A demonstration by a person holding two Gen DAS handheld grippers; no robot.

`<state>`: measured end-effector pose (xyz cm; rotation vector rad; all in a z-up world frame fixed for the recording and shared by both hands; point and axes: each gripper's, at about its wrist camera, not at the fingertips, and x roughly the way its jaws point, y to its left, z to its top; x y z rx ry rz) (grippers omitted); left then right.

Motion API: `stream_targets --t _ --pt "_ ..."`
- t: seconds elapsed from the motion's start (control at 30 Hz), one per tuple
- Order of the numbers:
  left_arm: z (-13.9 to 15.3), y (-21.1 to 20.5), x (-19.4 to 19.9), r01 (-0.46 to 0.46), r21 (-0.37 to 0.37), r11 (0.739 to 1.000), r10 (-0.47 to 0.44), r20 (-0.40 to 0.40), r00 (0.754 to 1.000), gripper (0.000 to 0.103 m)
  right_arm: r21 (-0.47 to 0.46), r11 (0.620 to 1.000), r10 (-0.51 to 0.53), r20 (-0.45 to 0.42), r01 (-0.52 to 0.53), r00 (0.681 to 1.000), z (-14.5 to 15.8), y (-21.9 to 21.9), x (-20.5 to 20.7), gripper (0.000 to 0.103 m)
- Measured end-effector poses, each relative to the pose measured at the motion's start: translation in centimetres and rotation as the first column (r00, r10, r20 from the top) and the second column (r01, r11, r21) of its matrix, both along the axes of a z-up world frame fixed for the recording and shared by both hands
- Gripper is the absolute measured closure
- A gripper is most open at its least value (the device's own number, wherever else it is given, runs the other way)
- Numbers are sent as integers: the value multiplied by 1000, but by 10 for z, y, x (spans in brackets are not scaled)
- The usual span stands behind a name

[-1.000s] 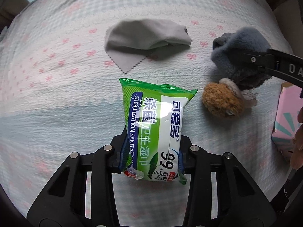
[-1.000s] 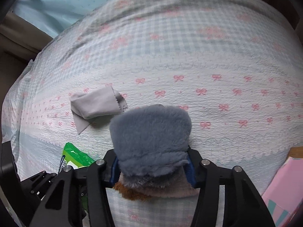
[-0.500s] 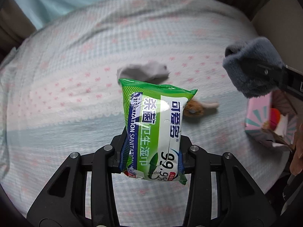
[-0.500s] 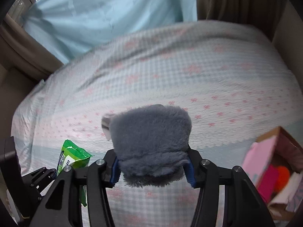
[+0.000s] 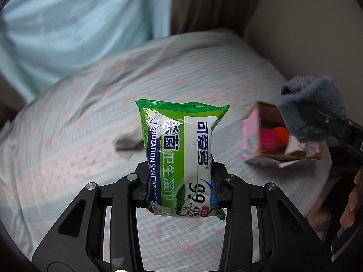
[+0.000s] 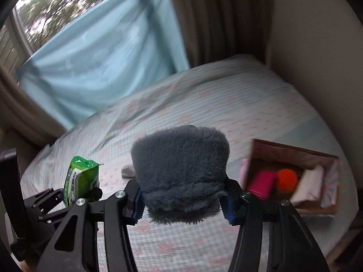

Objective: Organize soft objects
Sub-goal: 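Carry wipe pack and grey plush into the box and open both tools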

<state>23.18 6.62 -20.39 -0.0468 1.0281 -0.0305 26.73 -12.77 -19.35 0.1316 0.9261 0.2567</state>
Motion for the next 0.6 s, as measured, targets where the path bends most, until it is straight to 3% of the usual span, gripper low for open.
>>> stream_targets --t 0.27,0.6 --pt "20 -91 12 191 -16 982 -190 36 981 71 -37 984 -172 52 174 984 32 -80 -32 53" --pt "-4 -208 41 318 -19 948 -318 -21 948 71 -67 949 -309 0 309 951 18 -182 -28 53"
